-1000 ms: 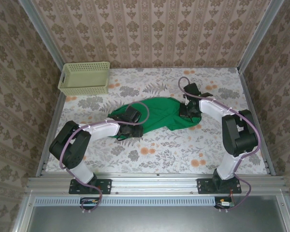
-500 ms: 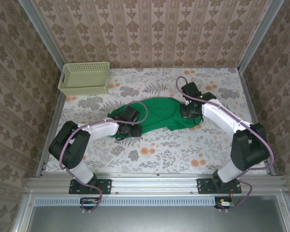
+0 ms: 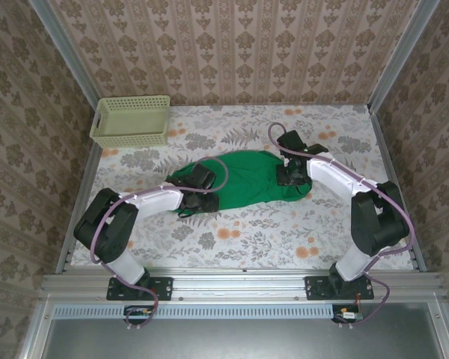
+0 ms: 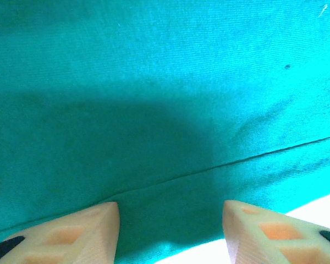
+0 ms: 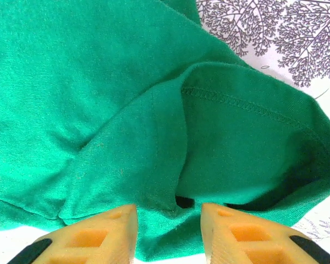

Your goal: Fold the inside-out t-shirt

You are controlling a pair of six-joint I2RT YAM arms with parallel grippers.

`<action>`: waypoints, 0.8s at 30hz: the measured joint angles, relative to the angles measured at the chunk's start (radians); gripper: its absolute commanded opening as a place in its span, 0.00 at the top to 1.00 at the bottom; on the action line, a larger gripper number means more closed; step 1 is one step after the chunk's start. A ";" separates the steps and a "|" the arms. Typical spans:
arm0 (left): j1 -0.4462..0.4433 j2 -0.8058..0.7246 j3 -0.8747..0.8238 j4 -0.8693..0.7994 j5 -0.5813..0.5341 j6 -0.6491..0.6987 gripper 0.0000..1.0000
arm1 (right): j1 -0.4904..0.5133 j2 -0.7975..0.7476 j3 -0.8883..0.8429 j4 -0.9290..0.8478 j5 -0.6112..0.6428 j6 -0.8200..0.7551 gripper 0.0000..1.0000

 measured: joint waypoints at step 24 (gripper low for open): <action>0.046 -0.191 -0.092 -0.043 -0.036 0.002 0.40 | 0.026 -0.049 -0.004 -0.033 0.010 -0.027 1.00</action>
